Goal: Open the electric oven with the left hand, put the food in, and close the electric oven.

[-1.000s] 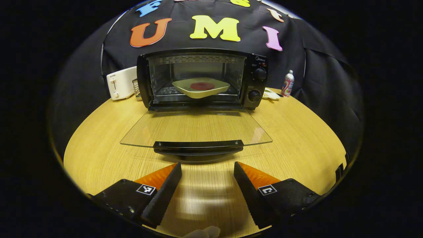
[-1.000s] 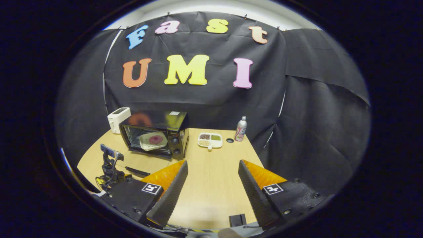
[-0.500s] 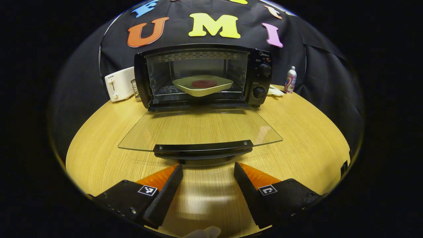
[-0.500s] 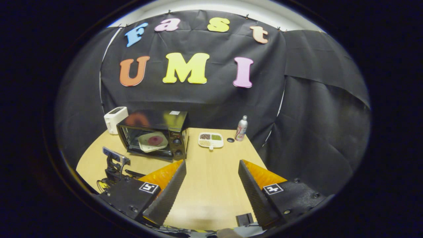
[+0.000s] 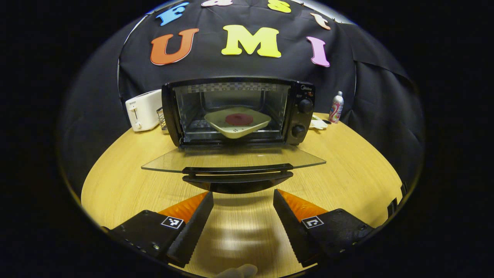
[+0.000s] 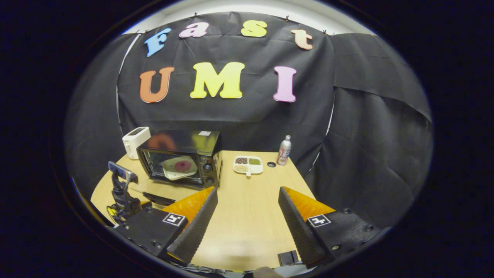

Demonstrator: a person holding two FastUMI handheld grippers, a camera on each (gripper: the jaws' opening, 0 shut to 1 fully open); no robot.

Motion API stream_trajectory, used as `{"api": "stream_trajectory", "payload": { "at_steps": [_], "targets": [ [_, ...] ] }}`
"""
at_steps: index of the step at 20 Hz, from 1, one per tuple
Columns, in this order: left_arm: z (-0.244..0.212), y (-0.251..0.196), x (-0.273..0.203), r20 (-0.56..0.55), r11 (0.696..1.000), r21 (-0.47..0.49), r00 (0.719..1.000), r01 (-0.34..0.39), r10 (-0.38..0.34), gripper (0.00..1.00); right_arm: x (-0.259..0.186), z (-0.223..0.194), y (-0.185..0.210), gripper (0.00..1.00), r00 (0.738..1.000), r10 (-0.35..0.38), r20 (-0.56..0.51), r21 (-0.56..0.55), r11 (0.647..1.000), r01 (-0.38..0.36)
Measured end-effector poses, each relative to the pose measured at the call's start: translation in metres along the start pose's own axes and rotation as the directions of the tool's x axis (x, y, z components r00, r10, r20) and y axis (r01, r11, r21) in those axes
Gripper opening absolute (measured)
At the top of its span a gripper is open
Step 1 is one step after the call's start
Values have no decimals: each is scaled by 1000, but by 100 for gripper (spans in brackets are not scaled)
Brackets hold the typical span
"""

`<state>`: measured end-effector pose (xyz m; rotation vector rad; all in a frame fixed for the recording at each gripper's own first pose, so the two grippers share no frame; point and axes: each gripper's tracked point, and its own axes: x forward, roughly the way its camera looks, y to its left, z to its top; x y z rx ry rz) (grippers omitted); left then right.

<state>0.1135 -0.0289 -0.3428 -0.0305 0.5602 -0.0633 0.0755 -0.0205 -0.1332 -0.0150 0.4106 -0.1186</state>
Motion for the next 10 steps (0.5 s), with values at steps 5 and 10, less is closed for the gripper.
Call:
{"api": "stream_trajectory", "payload": {
  "at_steps": [5, 10],
  "targets": [
    [46, 13, 1, 65, 1000, -3, 998, -22, 22, 95, 2, 5, -4, 100, 1000, 10, 11, 17, 1000, -10],
    [91, 16, 8, 135, 1000, 21, 991, -22, 19, 96, 5, 4, -11, 100, 1000, -1, 8, 46, 999, 0]
  ]
}}
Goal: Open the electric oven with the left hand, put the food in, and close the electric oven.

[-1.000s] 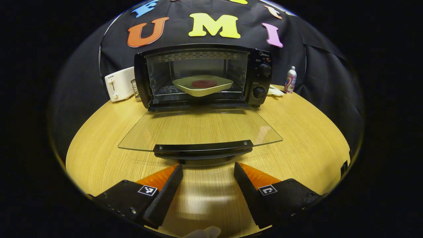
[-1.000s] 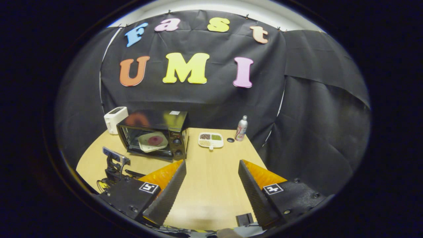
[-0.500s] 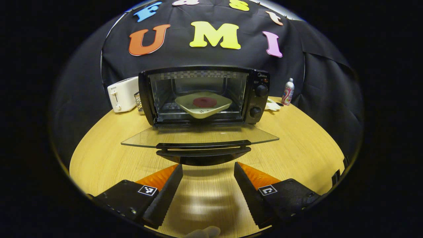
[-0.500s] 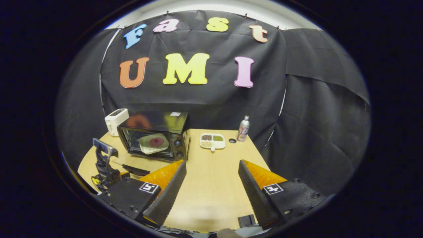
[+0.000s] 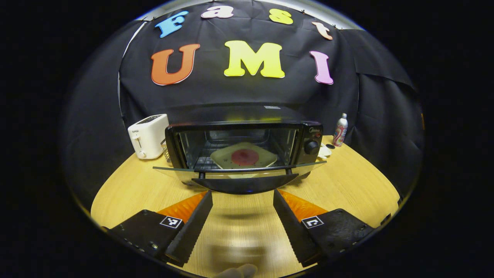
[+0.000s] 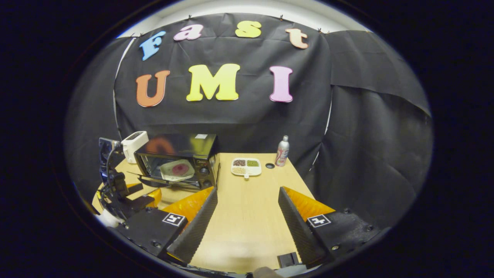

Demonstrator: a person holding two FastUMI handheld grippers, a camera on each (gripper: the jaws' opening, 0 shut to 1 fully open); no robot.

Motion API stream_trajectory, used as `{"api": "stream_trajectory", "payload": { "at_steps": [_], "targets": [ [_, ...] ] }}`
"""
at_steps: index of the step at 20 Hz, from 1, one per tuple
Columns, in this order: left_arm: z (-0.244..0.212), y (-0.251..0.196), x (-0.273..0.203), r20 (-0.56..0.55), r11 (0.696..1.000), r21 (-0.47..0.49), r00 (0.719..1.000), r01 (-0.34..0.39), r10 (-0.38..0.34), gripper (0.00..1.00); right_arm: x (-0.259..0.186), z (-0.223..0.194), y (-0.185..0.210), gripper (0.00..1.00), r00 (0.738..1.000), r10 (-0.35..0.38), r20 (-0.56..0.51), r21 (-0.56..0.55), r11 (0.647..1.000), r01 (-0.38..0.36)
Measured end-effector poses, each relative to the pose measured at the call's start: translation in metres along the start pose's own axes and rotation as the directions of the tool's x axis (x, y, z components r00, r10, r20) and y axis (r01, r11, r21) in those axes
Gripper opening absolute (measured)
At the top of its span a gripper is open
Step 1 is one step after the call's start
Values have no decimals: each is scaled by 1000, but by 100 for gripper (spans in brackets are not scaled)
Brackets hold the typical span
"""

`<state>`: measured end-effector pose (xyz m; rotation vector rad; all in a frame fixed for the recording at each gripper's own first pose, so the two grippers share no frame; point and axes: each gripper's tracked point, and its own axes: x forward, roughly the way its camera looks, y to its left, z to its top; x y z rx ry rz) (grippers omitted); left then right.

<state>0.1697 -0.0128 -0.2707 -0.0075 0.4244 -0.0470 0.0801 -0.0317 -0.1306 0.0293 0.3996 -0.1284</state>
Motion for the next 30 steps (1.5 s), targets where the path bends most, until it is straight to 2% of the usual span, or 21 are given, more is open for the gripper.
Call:
{"api": "stream_trajectory", "payload": {
  "at_steps": [10, 17, 23, 30],
  "targets": [
    [33, 4, 19, 54, 999, 41, 999, -2, 0, 96, -3, -1, -8, 100, 1000, -13, 0, 13, 1000, 13],
    [54, 6, 48, 67, 1000, 21, 998, -17, 16, 97, -11, -1, -17, 100, 1000, -30, 7, 9, 1000, 30],
    [53, -2, 41, 70, 999, 31, 998, -8, 6, 96, -15, 0, -20, 100, 999, -32, 18, 26, 999, 32],
    [60, -21, 14, 88, 998, 43, 995, 41, -44, 96, -20, 8, -17, 100, 999, -35, 38, 11, 999, 35]
  ]
}}
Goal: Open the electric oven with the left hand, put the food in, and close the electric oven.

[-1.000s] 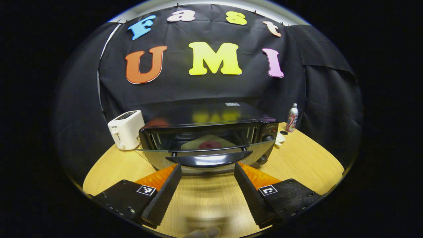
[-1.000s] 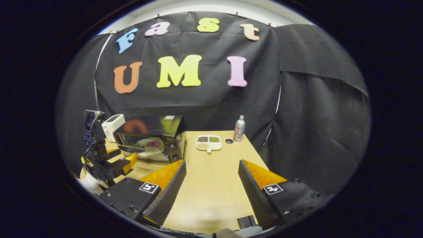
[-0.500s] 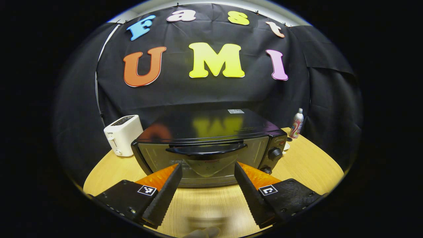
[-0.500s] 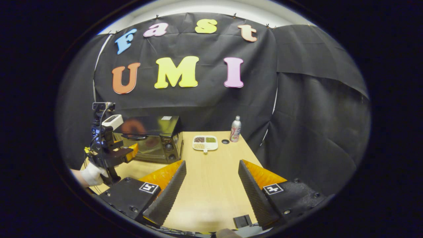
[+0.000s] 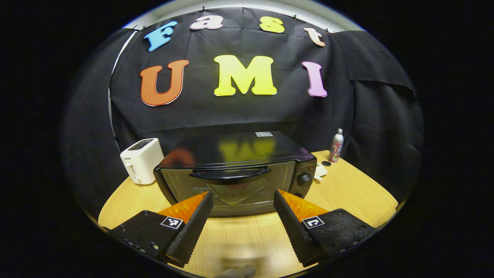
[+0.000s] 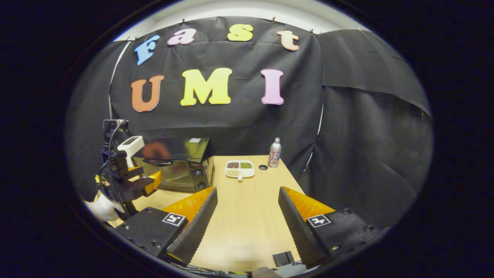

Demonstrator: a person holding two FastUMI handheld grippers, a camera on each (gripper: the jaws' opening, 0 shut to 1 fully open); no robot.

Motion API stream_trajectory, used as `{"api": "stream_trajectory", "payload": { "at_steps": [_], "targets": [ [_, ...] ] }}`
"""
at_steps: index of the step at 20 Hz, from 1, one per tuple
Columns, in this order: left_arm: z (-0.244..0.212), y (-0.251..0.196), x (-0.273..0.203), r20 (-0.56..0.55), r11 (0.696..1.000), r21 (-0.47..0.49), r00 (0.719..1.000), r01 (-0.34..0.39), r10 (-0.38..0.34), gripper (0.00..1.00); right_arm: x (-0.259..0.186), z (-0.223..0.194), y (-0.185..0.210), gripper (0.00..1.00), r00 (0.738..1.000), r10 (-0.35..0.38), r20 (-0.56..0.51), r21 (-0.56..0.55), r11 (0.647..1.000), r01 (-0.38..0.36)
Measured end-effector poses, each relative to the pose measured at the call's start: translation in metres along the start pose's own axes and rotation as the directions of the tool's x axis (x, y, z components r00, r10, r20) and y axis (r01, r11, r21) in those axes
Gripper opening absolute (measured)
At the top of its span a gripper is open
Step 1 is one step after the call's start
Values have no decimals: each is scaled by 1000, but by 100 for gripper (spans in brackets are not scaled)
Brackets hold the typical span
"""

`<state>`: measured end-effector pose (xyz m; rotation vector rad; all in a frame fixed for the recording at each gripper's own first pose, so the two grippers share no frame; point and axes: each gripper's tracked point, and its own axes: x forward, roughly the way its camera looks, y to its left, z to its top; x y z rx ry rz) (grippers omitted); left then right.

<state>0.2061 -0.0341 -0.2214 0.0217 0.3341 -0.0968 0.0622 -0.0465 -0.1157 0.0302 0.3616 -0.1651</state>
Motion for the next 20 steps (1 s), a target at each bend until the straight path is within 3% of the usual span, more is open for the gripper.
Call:
{"api": "stream_trajectory", "payload": {
  "at_steps": [6, 12, 19, 20],
  "targets": [
    [27, -21, -37, 31, 999, -3, 999, 37, -36, 96, -12, 15, -8, 100, 999, 5, 45, 30, 1000, -6],
    [94, -33, -118, 138, 998, -66, 990, 2, 7, 96, -46, 40, -27, 100, 988, 62, 143, 14, 998, -65],
    [161, -55, -236, 304, 996, -71, 949, -62, 81, 96, -104, 90, -73, 100, 939, 126, 320, -8, 991, -131],
    [166, -60, -250, 322, 995, -73, 943, -68, 88, 100, -112, 93, -80, 100, 932, 133, 337, -6, 990, -139]
  ]
}}
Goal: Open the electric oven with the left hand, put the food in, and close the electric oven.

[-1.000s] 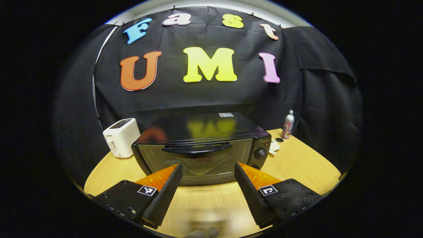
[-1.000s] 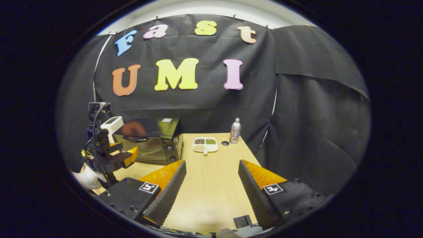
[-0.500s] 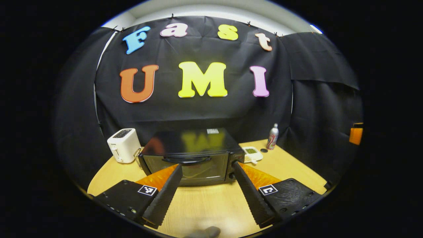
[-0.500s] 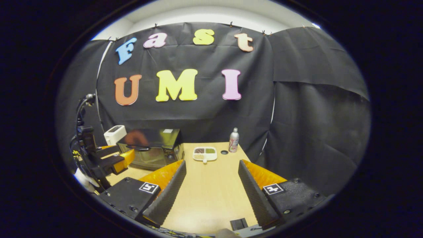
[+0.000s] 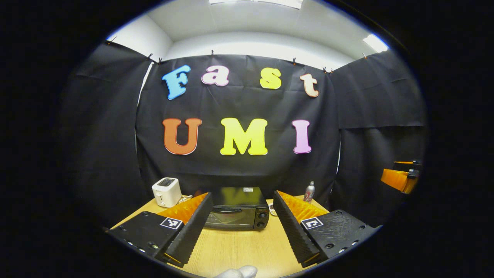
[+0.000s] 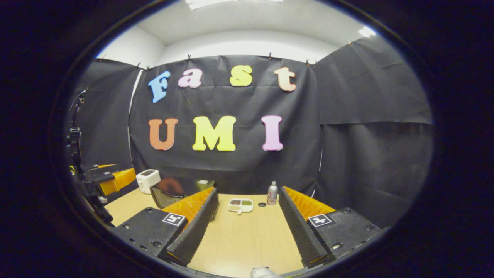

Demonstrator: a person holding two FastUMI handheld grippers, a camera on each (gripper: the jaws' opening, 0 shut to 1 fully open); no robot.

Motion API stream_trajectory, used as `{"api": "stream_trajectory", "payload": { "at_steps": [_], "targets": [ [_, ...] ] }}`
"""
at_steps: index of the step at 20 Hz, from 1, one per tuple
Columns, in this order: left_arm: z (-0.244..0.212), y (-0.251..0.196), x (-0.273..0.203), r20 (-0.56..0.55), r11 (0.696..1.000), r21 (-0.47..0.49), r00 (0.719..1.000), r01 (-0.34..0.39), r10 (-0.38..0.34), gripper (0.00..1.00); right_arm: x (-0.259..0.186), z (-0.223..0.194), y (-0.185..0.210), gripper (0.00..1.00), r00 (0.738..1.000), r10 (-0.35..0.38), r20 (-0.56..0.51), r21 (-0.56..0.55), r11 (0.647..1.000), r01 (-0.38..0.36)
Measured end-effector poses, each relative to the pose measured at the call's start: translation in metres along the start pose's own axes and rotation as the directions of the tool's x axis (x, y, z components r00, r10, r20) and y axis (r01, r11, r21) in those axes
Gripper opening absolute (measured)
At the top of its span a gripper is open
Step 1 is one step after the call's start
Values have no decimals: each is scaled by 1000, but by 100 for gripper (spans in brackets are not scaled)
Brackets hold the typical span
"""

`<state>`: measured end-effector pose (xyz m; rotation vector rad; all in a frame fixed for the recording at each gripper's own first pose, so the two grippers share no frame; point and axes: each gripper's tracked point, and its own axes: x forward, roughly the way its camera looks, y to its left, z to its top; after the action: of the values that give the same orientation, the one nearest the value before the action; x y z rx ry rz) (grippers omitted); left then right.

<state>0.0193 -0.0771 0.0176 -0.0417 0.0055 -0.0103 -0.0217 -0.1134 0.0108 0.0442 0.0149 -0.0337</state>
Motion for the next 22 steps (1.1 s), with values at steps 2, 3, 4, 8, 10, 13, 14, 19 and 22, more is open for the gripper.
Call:
{"api": "stream_trajectory", "payload": {
  "at_steps": [2, 3, 4, 8, 10, 13, 14, 19, 22],
  "targets": [
    [13, -4, -24, 31, 1000, -3, 999, -21, 21, 95, -12, 8, -11, 100, 999, 13, 33, 10, 1000, -13],
    [17, -8, -34, 41, 1000, 3, 999, -26, 26, 95, -18, 11, -15, 100, 999, 21, 48, 13, 1000, -22],
    [21, -10, -44, 50, 999, 10, 998, -35, 34, 95, -24, 13, -16, 100, 998, 31, 59, 16, 999, -32],
    [29, -16, -72, 68, 998, 24, 996, -57, 55, 95, -35, 2, -20, 100, 996, 64, 58, 21, 998, -65],
    [32, -16, -82, 81, 996, 38, 994, -77, 73, 95, -39, 1, -18, 100, 995, 80, 62, 34, 996, -82],
    [30, -15, -95, 81, 994, 51, 992, -100, 96, 95, -42, -4, -21, 100, 995, 86, 55, 41, 995, -88],
    [29, -15, -98, 81, 993, 54, 992, -105, 101, 95, -43, -6, -22, 100, 995, 89, 53, 44, 995, -91],
    [27, -16, -106, 77, 990, 69, 990, -127, 121, 95, -46, -10, -27, 100, 995, 93, 42, 33, 995, -95],
    [24, -20, -108, 79, 989, 78, 990, -125, 119, 95, -47, -11, -28, 100, 995, 95, 39, 29, 995, -96]
  ]
}}
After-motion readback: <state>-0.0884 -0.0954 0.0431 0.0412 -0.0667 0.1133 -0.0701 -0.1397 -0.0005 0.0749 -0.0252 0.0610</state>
